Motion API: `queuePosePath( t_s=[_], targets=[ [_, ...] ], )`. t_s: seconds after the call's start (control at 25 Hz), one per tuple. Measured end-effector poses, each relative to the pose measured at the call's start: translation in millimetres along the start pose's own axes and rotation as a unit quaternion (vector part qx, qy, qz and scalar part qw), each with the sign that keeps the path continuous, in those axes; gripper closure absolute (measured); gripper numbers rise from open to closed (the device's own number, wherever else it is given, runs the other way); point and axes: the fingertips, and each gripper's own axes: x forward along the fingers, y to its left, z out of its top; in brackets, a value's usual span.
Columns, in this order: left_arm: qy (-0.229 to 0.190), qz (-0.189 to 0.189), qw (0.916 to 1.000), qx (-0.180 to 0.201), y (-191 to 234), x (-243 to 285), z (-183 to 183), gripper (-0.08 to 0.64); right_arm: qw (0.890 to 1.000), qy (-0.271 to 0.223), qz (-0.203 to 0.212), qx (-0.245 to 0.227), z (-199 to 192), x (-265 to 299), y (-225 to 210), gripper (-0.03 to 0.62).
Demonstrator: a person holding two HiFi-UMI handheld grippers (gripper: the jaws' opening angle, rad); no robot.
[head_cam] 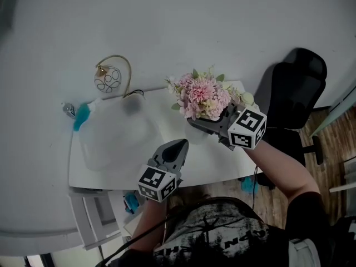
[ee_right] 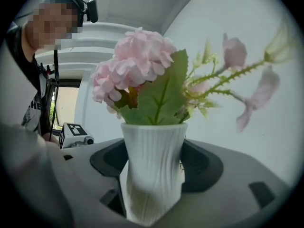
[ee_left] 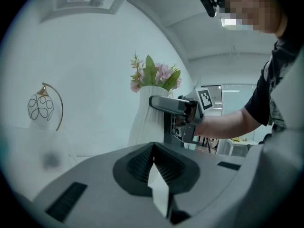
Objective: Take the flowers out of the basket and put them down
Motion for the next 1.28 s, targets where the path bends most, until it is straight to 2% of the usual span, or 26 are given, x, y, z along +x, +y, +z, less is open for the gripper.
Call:
queuePosePath(
  t_s=[0.44,0.8,1.28],
  targets=[
    [0.016,0.013,0.9995,-0.026,-25.0,19.8,-29.7,0.546,0.998,0.033,-0.047,0.003,-85.5,-56.1,-26.5,0.256],
    [0.045,0.019,0.9980,-0.039,-41.7,25.9,-64.4,0.546,0.997,0.050,-0.066,-0.007,-150.7,-69.0,-23.8,0.256],
    [0.084,0.015,0.9946,-0.059,-56.2,31.4,-101.8,0.546,0.996,0.033,-0.087,0.010,-184.4,-64.7,-30.3,0.255]
  ],
)
